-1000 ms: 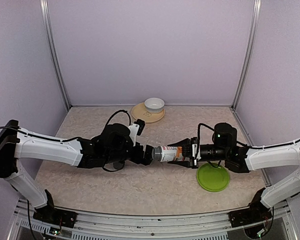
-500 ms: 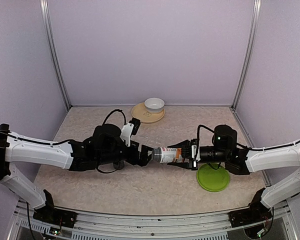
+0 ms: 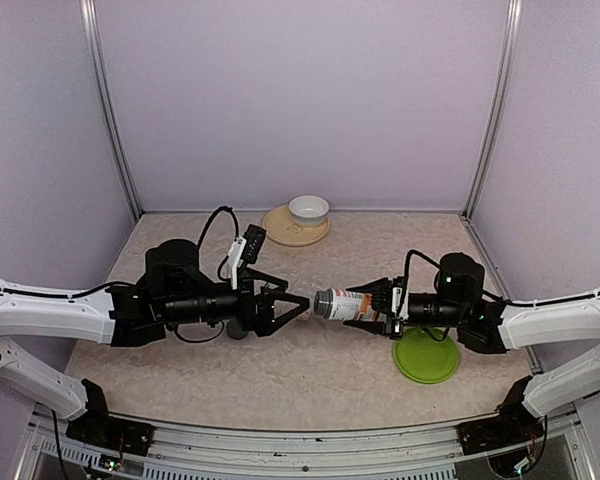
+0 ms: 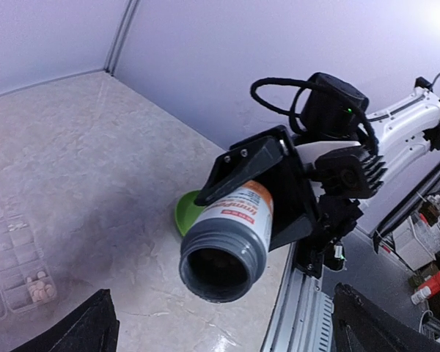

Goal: Sort the pills into containers
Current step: Pass from the right arm to the left

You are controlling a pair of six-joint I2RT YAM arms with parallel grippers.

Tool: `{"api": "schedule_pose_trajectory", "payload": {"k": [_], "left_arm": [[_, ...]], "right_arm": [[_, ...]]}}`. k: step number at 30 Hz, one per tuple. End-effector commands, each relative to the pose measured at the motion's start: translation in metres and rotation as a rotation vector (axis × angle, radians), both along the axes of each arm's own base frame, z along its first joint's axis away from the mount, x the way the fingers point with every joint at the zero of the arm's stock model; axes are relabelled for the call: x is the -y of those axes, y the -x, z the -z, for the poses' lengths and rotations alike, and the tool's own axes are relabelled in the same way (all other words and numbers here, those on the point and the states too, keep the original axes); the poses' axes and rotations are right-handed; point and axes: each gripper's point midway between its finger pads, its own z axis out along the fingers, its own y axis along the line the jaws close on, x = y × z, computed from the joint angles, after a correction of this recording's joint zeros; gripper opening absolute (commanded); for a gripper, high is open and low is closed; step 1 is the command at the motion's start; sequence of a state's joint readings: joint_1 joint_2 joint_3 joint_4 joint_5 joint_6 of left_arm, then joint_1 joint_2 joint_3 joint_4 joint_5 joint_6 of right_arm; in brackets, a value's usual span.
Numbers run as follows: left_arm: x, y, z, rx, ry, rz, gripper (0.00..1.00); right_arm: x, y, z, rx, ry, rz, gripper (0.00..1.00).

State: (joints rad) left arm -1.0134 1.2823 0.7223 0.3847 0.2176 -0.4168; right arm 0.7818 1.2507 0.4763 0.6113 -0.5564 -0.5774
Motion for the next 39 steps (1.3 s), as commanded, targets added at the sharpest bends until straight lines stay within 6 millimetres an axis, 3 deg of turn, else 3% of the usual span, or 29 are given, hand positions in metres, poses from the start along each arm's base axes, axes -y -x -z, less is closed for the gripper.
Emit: {"api": "schedule_pose_trajectory", "payload": {"k": [1, 9, 20, 32, 39], "left_arm": [[0.011, 0.022, -0.006, 0.005, 0.054, 0.161, 0.99], [0.028, 0.018, 0.006, -0.041, 0.037, 0.202, 0.99], [0.041, 0.018, -0.001, -0.049, 0.048, 0.229, 0.98], [0.053, 0.017, 0.012, -0.079, -0.005, 0.241, 0.87], [0.057, 0.019, 0.009, -0.082, 0.008, 0.263, 0.74]], "right_arm": [[0.001, 0.009, -0.009, 0.018, -0.03, -0.047, 0.12], [0.0, 0.032, -0.021, 0.05, -0.087, -0.173, 0.12], [-0.006, 0.028, -0.016, 0.029, -0.07, -0.164, 0.12], [-0.01, 0.024, -0.019, 0.032, -0.071, -0.151, 0.14], [-0.011, 0.021, -0.016, 0.026, -0.06, -0.142, 0.14]]}}
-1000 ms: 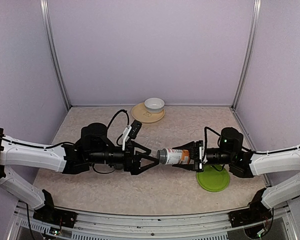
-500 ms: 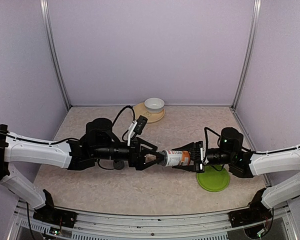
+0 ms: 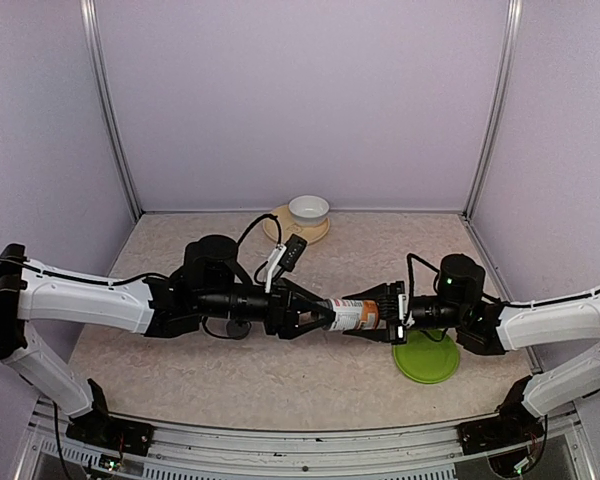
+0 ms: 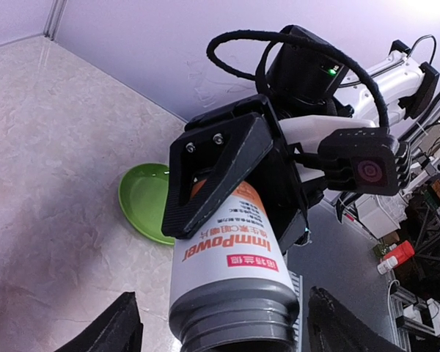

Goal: Sort the pills into containers
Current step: Pass from the right arm to the left

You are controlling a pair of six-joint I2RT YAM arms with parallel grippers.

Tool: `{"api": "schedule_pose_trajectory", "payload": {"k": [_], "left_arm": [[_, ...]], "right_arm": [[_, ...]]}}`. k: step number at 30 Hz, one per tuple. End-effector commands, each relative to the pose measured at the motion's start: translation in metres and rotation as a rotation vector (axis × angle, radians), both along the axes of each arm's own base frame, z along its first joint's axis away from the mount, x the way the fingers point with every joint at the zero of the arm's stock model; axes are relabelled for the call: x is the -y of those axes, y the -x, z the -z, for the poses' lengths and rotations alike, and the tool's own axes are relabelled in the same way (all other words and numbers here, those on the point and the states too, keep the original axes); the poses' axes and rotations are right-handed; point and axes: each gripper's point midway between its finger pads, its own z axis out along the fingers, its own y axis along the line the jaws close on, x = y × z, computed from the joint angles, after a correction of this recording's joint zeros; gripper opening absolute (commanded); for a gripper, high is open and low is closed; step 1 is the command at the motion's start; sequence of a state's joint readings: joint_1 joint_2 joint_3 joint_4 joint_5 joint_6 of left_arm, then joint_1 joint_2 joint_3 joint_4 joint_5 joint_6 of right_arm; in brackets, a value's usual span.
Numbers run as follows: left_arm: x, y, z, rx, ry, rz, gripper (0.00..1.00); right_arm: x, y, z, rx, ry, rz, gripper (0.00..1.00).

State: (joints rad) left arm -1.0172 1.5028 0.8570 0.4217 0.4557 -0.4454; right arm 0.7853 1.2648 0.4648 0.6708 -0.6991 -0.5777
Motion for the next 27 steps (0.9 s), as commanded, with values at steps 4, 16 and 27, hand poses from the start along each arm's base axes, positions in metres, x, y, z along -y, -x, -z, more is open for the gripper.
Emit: {"api": "schedule_pose_trajectory", "payload": {"k": [4, 16, 27], "left_arm": [[0.01, 0.004, -0.007, -0.001, 0.017, 0.046, 0.7], [0.012, 0.002, -0.006, -0.014, 0.012, 0.043, 0.36], [0.003, -0.017, -0.001, -0.039, -0.066, -0.08, 0.33]], "right_arm": [[-0.006, -0.005, -0.012, 0.018, -0.026, 0.013, 0.15], [-0.01, -0.014, -0.01, 0.009, -0.005, 0.047, 0.19], [-0.006, -0.036, 0.004, 0.012, 0.113, 0.171, 0.5]]}}
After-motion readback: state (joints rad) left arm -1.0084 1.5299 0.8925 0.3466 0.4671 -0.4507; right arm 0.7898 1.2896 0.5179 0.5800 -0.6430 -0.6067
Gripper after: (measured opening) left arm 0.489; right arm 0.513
